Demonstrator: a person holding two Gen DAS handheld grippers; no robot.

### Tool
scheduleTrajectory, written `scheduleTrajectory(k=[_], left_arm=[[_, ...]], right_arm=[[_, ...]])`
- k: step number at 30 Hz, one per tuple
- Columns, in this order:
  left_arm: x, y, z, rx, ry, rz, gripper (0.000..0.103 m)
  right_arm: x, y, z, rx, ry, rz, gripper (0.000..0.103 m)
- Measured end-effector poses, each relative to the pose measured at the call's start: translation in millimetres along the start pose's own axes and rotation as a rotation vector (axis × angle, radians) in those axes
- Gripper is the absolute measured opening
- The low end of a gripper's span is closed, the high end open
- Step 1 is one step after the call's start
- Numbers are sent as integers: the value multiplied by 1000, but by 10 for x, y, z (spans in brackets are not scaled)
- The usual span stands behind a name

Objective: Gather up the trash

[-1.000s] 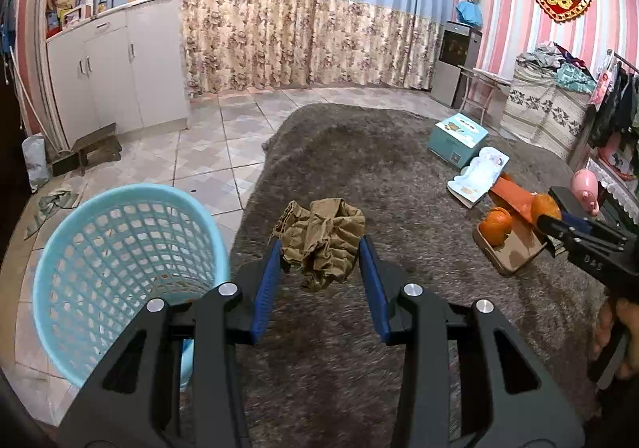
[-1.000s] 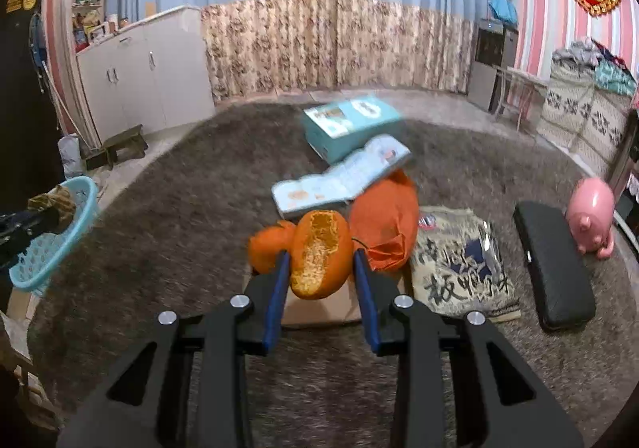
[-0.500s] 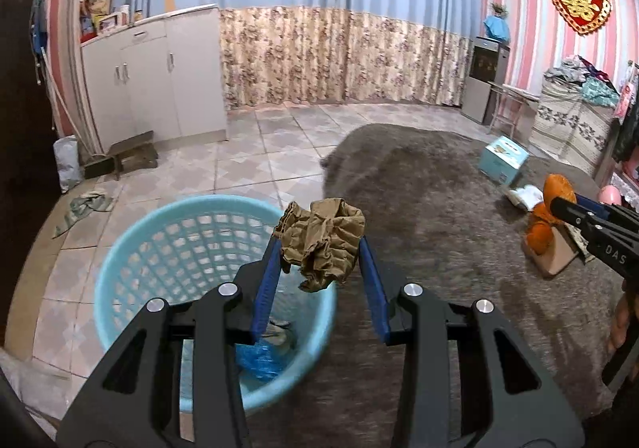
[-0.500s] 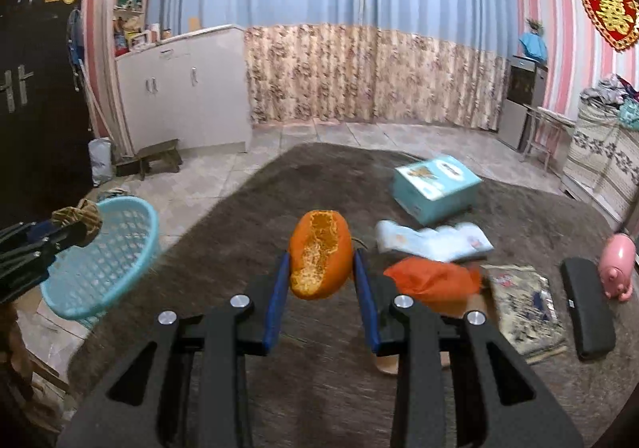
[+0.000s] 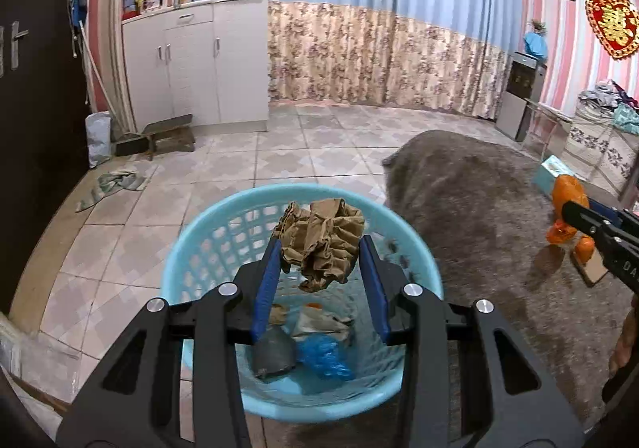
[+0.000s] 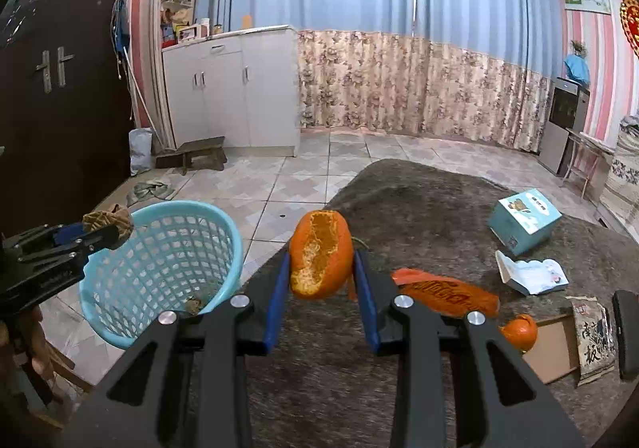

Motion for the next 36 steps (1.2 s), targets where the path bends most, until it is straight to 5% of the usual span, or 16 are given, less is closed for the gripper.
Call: scheduleTrajectory(k=[14, 22, 27, 31, 36], left_arm=[[-179, -144, 424, 45, 38, 33, 39], [-213, -209, 543, 59, 46, 39, 39], [-243, -237, 543, 57, 48, 44, 39], [-246, -245, 531, 59, 44, 45, 39], [-245, -259, 468, 59, 37, 41, 39]], right_arm=[[-279, -51, 184, -2, 31, 48, 33], [-682, -436, 324, -13, 96, 218, 33], [-743, -557, 312, -24, 114, 247, 35], [-666, -504, 312, -15, 99, 202, 73], [-578, -430, 292, -11, 83, 159, 73]])
Point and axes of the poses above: each gripper's, at about its wrist camera, not at the fingertips, and x roughly against the way its jaws point, z to its left, y to its top, the point moved 5 cm from there along -x, roughly the way its jaws point, and after that the axes turned 2 degrees about x, right-handed, at the moved point
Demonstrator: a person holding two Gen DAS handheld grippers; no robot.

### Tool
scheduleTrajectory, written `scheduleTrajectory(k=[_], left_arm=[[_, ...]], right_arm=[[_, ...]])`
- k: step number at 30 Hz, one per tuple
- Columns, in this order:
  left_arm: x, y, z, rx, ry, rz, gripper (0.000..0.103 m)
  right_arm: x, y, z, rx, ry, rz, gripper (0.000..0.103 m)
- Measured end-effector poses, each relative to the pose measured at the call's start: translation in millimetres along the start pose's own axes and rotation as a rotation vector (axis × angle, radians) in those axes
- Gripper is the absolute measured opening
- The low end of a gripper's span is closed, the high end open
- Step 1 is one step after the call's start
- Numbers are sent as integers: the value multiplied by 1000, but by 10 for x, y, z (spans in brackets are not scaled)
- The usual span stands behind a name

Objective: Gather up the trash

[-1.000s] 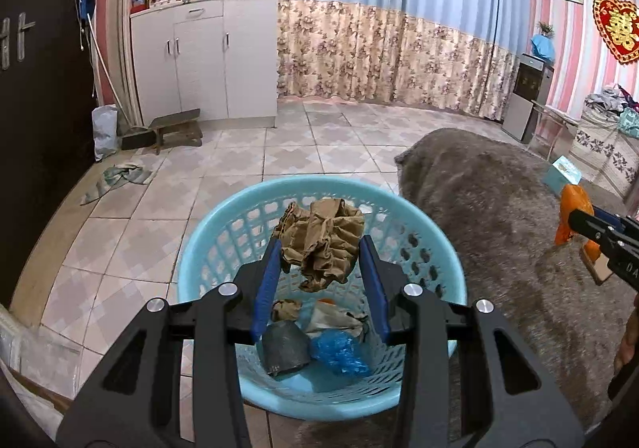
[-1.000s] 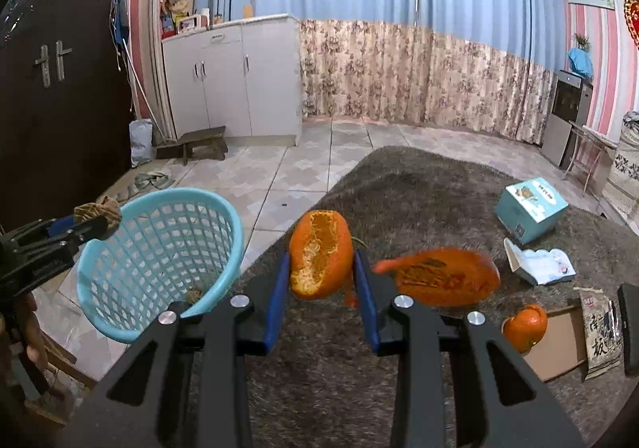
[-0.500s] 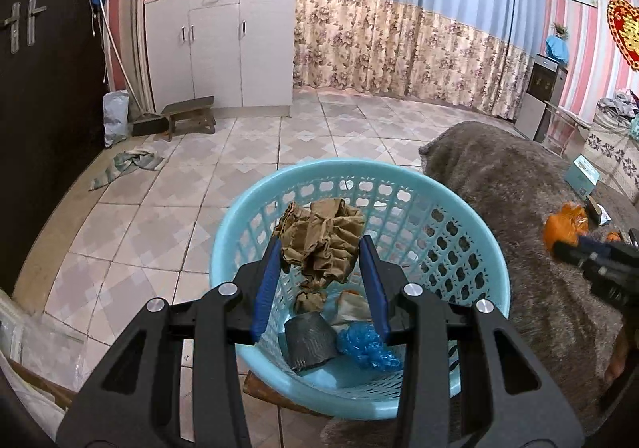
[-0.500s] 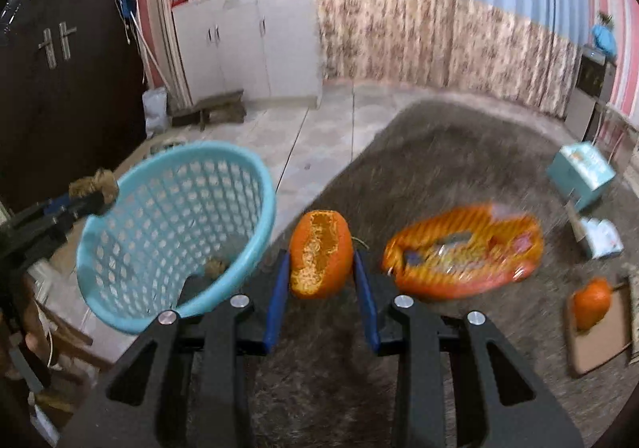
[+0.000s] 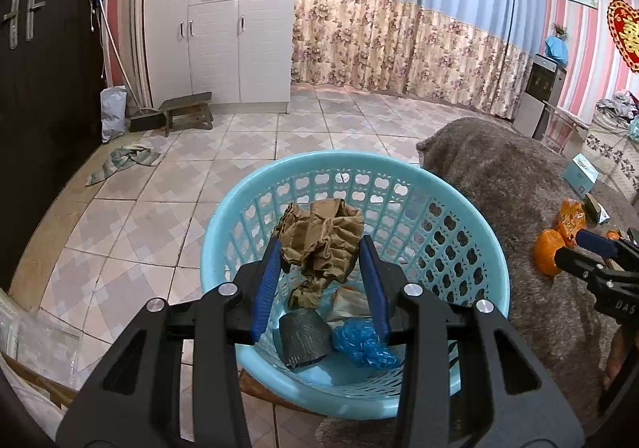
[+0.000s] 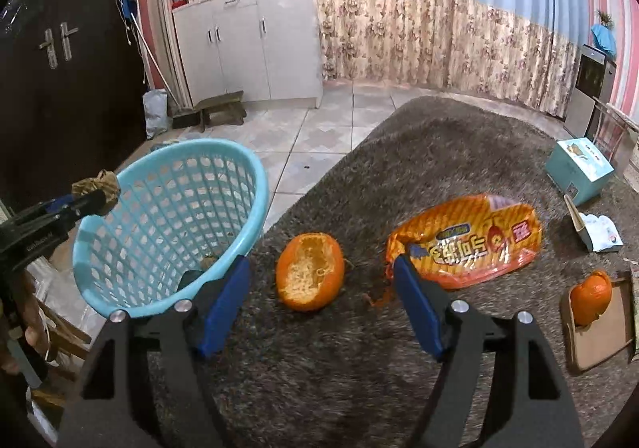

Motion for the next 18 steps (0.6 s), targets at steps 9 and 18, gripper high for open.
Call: scheduleTrajectory(k=[9, 18], left_arm=[[-5, -13, -29, -3, -4, -2, 39], [-28, 1, -2, 6, -12, -3, 39]], right_arm=[[-16, 75, 148, 43, 20, -17, 73], [-204, 73, 79, 45, -16, 58, 63]])
Point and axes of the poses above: each gripper's, at about its wrist camera, not at the fingertips, and x roughly against the way its jaws point, z to its left, y to its top, the point moved 5 cm from there along -x, roughly the way its jaws point, and after that the axes turned 2 degrees about x, right-handed, at the moved point
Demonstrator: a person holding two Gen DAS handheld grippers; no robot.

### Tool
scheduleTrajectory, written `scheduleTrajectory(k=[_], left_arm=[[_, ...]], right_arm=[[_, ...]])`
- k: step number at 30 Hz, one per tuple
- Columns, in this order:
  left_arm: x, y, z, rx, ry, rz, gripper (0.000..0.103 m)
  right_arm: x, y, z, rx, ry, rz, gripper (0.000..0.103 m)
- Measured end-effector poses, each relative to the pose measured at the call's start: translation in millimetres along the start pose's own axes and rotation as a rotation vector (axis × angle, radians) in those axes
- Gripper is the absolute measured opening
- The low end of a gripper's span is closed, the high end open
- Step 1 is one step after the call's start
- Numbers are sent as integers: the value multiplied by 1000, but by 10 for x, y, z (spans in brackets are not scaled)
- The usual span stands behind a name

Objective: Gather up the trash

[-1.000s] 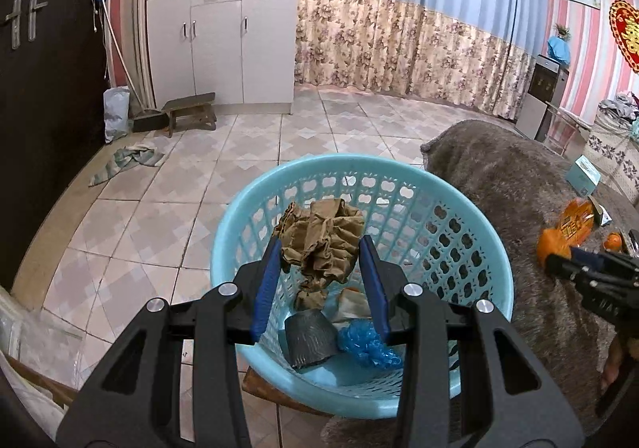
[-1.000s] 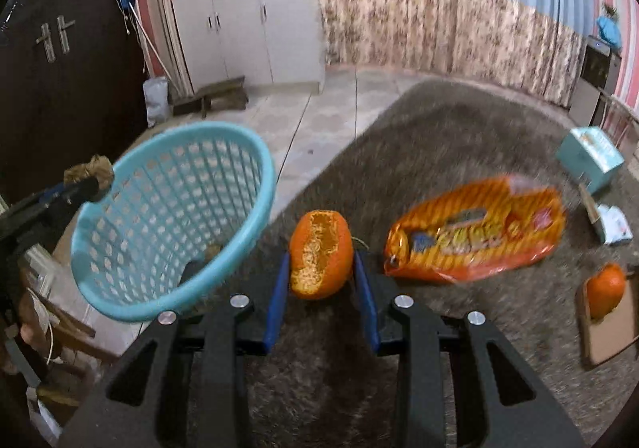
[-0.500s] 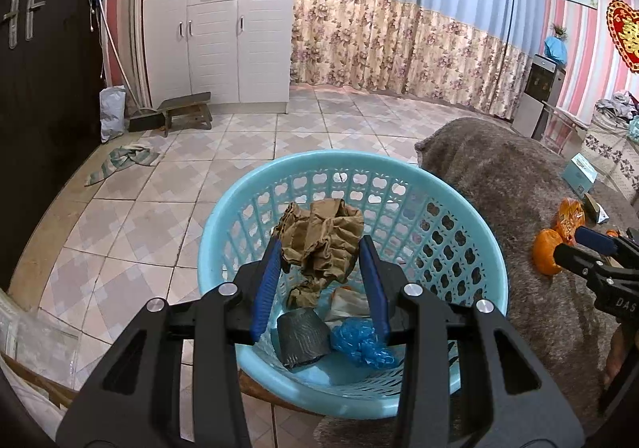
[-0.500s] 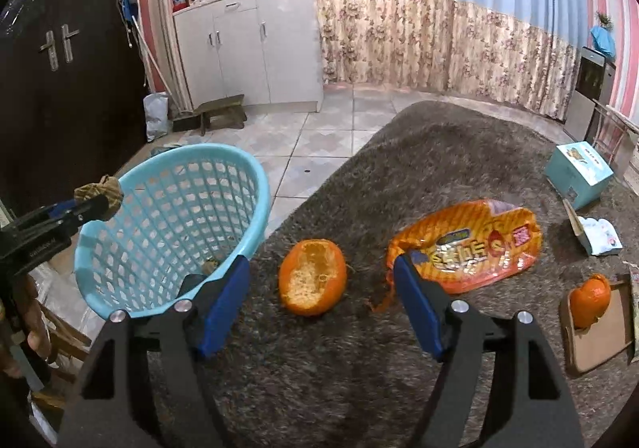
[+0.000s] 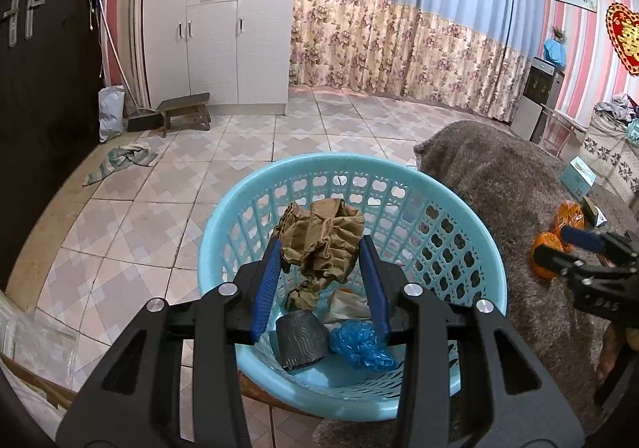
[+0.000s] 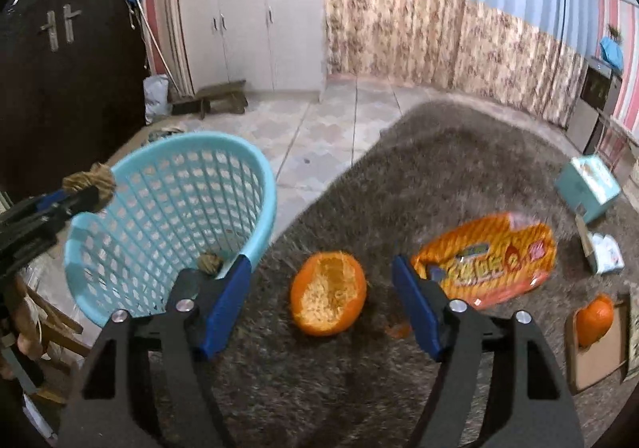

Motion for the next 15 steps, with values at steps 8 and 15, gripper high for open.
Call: scheduleTrajectory(k=[8, 15], left_arm=[[-37, 30, 75, -14, 8, 3, 39], [-54, 150, 160, -20, 12, -10, 39]], right_arm=[[-14, -43, 29, -31, 19, -10, 34], [126, 271, 362, -1, 48, -117, 34]])
Point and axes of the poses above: each gripper's, at about its wrist camera, not at the fingertips, and x roughly against the way its jaws point, z to its left, y to its top, the point moved 5 cm from there along -x, roughly the way its jaws point, and after that the axes turned 2 degrees about x, right-handed, at the moved point
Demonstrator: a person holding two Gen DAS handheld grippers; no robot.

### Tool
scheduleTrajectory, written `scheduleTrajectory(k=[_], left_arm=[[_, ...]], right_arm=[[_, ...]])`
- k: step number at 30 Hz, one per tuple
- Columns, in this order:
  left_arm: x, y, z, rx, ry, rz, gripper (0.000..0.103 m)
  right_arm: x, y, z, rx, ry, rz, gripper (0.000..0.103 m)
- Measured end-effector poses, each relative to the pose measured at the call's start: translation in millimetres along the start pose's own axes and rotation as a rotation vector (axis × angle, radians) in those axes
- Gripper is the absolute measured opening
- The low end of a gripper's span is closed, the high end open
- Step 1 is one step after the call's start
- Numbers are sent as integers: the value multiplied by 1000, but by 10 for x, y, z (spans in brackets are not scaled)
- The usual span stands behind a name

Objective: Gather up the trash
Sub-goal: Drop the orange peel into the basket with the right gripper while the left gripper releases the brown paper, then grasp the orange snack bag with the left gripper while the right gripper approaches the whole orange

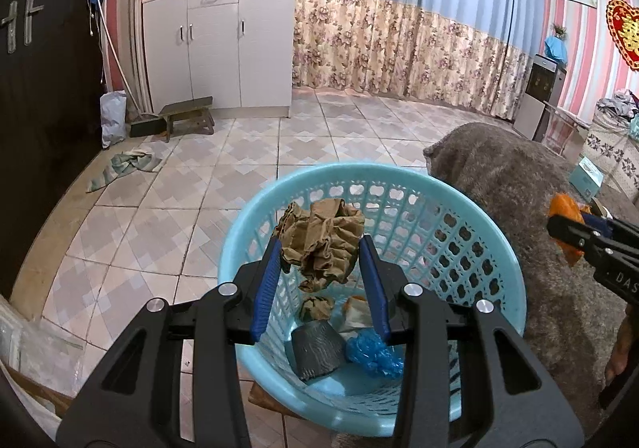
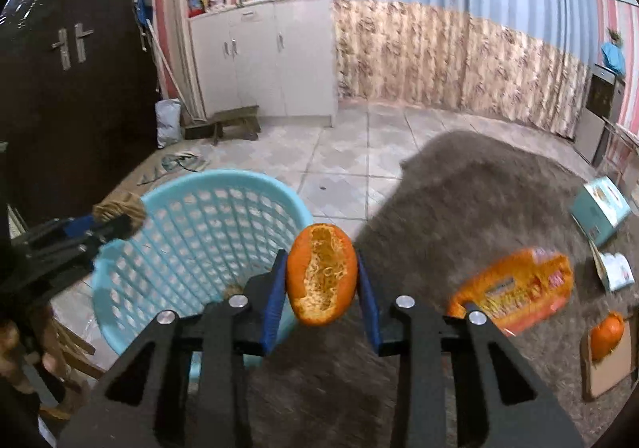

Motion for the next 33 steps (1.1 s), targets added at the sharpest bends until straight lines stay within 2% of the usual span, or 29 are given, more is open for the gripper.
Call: scheduleTrajectory(k=[5, 10, 11, 12, 13, 14, 18, 19, 23, 27, 28, 33], left_arm=[[-96, 108, 43, -26, -2, 0, 39], [-215, 172, 102, -20, -9, 19, 45], [-220, 180, 104, -18, -17, 21, 48], [-216, 187, 109, -16, -20, 22, 55], [-206, 196, 114, -16, -13, 19, 62], [-189, 203, 117, -17, -6, 13, 65], [-130, 217, 114, -7, 13, 5, 79], [-95, 224, 115, 2, 12, -3, 81], [1, 231, 59, -1, 18, -14, 87], [173, 279, -92, -15, 21, -47, 97], [216, 289, -139, -18, 23, -58, 97], [351, 280, -471, -31, -27, -61, 97]], right_arm=[[-167, 149, 300, 27, 6, -20, 34], [-292, 215, 456, 39, 6, -13, 35], [-301, 220, 472, 40, 9, -14, 38], [-307, 220, 473, 41, 15, -16, 42], [-296, 212, 440, 47, 6, -21, 52], [-282, 210, 431, 51, 3, -26, 63], [-199, 212, 380, 57, -6, -38, 69], [-167, 212, 346, 53, 2, -39, 74], [-34, 236, 227, 56, -22, -56, 86], [119, 242, 59, 46, -24, -64, 91], [179, 230, 13, 43, -34, -70, 95], [462, 160, -326, 30, -95, -91, 96]])
Point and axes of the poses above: each gripper's, at about its wrist camera, not at the fingertips, and x roughly against the way its jaws point, z to its left, y to its top, the point moved 5 cm from there along -x, roughly the way its jaws point, and after that the axes turned 2 degrees about x, right-handed, at the moved point
